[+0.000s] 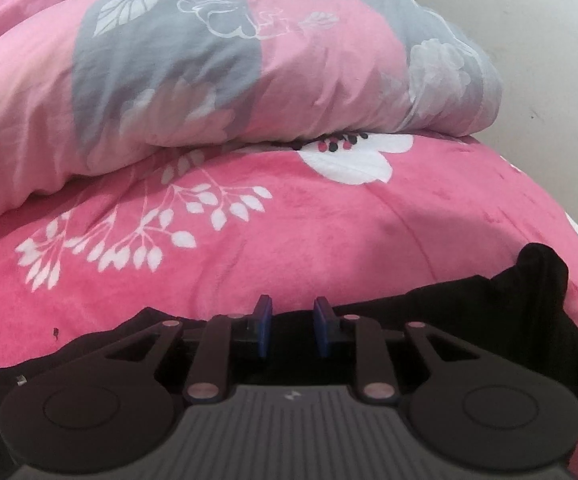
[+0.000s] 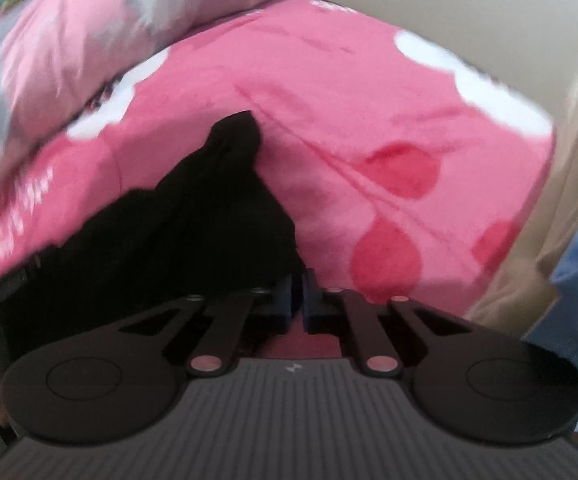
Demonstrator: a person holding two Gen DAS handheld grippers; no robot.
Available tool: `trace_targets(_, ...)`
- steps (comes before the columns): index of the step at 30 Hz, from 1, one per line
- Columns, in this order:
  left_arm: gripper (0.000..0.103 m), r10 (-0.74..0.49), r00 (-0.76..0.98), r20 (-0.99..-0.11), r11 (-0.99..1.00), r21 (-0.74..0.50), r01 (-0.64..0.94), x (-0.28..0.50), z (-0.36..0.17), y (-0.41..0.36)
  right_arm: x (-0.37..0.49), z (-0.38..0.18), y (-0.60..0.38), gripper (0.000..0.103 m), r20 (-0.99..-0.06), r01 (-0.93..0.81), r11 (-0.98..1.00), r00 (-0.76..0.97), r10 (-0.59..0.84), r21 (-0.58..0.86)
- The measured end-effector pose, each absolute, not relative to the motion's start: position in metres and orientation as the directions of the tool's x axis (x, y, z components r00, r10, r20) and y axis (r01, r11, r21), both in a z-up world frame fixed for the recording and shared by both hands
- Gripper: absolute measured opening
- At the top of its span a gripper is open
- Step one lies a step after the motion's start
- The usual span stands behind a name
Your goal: Fold clothes
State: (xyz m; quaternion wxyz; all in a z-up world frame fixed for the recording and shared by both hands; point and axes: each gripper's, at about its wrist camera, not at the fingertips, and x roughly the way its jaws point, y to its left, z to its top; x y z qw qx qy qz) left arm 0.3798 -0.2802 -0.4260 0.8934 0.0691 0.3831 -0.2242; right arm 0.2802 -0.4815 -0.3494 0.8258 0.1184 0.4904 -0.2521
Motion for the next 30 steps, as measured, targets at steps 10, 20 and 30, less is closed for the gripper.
trace_targets(10, 0.024, -0.333, 0.618, -0.712, 0.906, -0.058, 0.420, 0.383, -0.426, -0.278, 0.282, -0.386, -0.447, 0.003, -0.763, 0.208, 0.798, 0.234, -0.602, -0.566)
trace_targets(20, 0.024, -0.324, 0.640, -0.697, 0.908, -0.040, 0.417, 0.385, -0.431, -0.281, 0.263, -0.348, -0.420, 0.031, -0.644, 0.128, 0.754, 0.441, -0.625, -0.644)
trace_targets(30, 0.024, -0.313, 0.659, -0.684, 0.901, 0.005, 0.433, 0.382, -0.432, -0.283, 0.335, -0.362, -0.481, 0.013, -0.818, 0.211, 0.949, 0.485, -0.310, -0.234)
